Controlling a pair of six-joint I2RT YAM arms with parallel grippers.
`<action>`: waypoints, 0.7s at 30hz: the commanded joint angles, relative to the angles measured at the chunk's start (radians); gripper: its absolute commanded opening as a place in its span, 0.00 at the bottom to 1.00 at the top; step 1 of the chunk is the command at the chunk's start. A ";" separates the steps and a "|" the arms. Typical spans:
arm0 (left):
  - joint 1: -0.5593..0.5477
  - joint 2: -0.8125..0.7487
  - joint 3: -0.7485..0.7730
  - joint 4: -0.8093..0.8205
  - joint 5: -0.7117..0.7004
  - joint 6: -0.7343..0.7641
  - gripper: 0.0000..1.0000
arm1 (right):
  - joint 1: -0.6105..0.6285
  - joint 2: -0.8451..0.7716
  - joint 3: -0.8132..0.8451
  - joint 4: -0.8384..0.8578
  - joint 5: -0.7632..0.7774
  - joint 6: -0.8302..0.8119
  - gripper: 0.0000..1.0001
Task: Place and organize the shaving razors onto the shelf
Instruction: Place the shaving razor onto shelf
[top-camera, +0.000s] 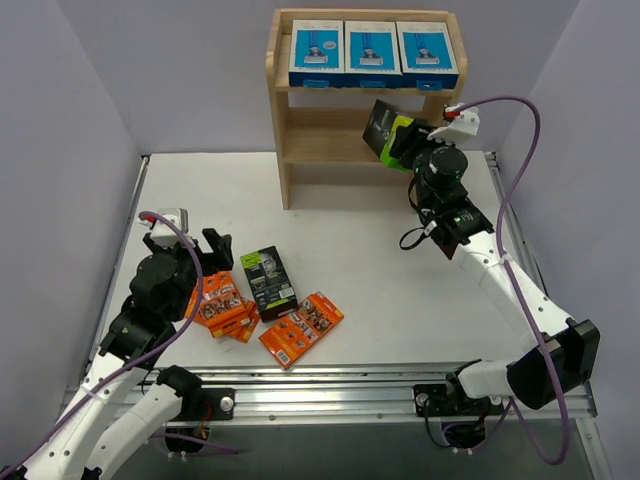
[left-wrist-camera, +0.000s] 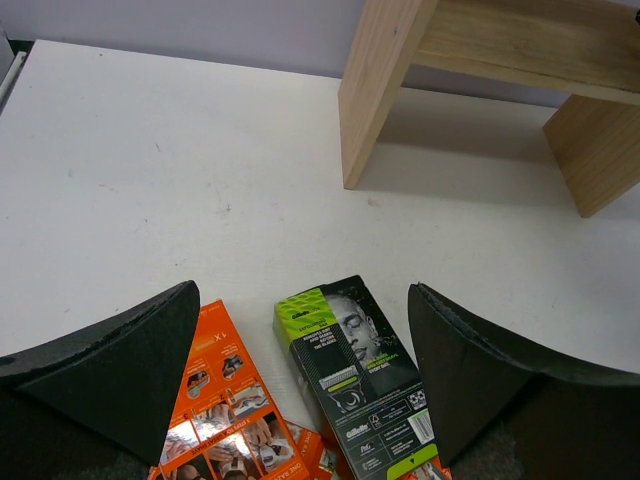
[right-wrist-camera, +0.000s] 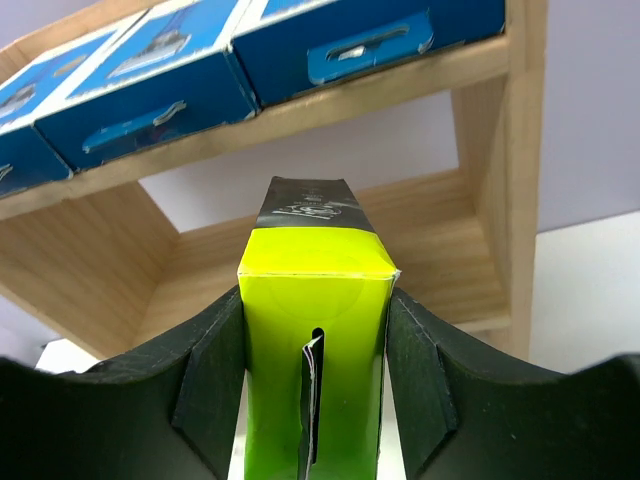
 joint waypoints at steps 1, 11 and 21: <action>-0.014 -0.007 -0.005 0.032 0.014 0.021 0.94 | -0.018 -0.004 0.006 0.255 0.003 -0.089 0.00; -0.027 -0.004 -0.008 0.036 0.017 0.029 0.94 | -0.043 0.045 -0.097 0.360 0.020 -0.229 0.00; -0.029 -0.007 -0.013 0.037 0.031 0.029 0.94 | -0.054 0.059 -0.196 0.349 0.101 -0.274 0.00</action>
